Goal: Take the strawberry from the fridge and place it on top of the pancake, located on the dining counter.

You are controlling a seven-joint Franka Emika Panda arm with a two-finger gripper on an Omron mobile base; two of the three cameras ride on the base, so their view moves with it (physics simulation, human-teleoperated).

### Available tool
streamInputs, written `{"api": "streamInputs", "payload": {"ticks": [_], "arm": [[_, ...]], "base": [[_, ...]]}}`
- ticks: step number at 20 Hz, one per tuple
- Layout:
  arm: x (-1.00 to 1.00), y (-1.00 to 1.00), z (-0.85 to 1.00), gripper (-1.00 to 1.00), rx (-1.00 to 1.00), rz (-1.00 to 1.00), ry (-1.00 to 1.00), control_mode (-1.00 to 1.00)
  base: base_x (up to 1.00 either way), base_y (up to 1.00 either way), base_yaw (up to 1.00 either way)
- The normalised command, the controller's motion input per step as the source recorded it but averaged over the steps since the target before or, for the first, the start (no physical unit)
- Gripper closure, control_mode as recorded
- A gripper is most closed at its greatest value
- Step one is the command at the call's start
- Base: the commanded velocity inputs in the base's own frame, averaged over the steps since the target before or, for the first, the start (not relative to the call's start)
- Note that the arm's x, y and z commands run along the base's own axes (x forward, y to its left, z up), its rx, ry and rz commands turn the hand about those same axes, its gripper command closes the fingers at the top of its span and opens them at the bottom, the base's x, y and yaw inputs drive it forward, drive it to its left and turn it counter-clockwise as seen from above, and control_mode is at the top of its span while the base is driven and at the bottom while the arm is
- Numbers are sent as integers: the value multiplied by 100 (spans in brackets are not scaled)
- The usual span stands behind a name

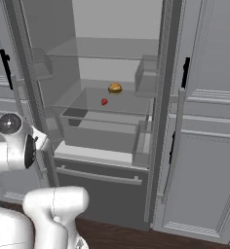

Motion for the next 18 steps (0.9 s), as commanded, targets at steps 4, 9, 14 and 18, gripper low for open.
{"api": "streamInputs", "payload": {"ticks": [4, 9, 14, 18], "arm": [[6, -100, 0, -100, 54, 3, 2, -100], [48, -68, 21, -100, 52, 6, 13, -100], [68, -8, 1, -100, 42, 1, 12, -100], [79, 21, 0, -100, 28, 0, 12, -100]], "base": [[0, 0, 0], [0, 0, 0], [0, 0, 0], [0, 0, 0]]}}
